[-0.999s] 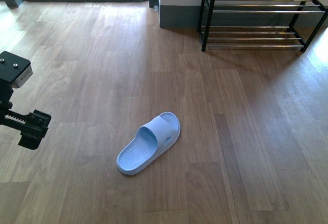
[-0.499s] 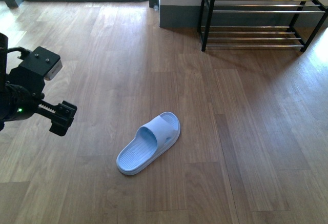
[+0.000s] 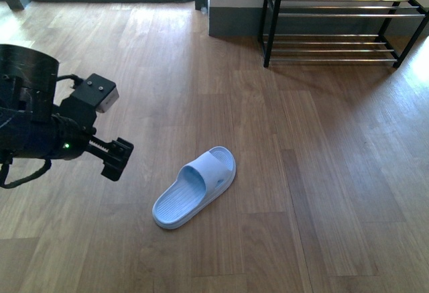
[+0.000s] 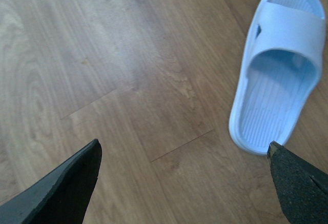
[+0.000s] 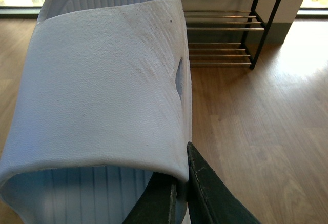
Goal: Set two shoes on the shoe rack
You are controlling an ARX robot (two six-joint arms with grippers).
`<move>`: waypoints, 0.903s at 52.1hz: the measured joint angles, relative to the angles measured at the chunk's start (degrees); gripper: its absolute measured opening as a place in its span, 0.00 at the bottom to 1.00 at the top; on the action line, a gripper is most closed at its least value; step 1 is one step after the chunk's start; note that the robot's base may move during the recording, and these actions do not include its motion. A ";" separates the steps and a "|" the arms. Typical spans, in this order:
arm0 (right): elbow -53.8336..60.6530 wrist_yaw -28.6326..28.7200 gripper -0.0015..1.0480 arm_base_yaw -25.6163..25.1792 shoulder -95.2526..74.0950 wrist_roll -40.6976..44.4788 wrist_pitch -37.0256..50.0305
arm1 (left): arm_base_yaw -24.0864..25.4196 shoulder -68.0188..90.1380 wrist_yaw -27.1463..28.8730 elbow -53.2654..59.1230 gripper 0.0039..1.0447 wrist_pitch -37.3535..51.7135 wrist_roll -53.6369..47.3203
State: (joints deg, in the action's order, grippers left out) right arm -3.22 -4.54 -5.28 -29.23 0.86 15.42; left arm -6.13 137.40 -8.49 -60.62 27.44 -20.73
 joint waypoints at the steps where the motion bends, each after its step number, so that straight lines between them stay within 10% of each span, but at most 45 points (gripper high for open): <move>1: 0.00 0.00 0.02 0.00 0.00 0.00 0.00 | -0.24 0.59 -0.59 -0.50 0.91 -0.48 0.00; 47: 0.00 0.00 0.02 0.00 0.00 0.00 0.00 | -8.28 22.40 -3.37 -25.16 0.91 -8.79 -2.01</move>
State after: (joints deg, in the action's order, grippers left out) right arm -3.22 -4.54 -5.28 -29.23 0.86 15.42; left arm -14.41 159.81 -11.86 -85.78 18.65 -22.74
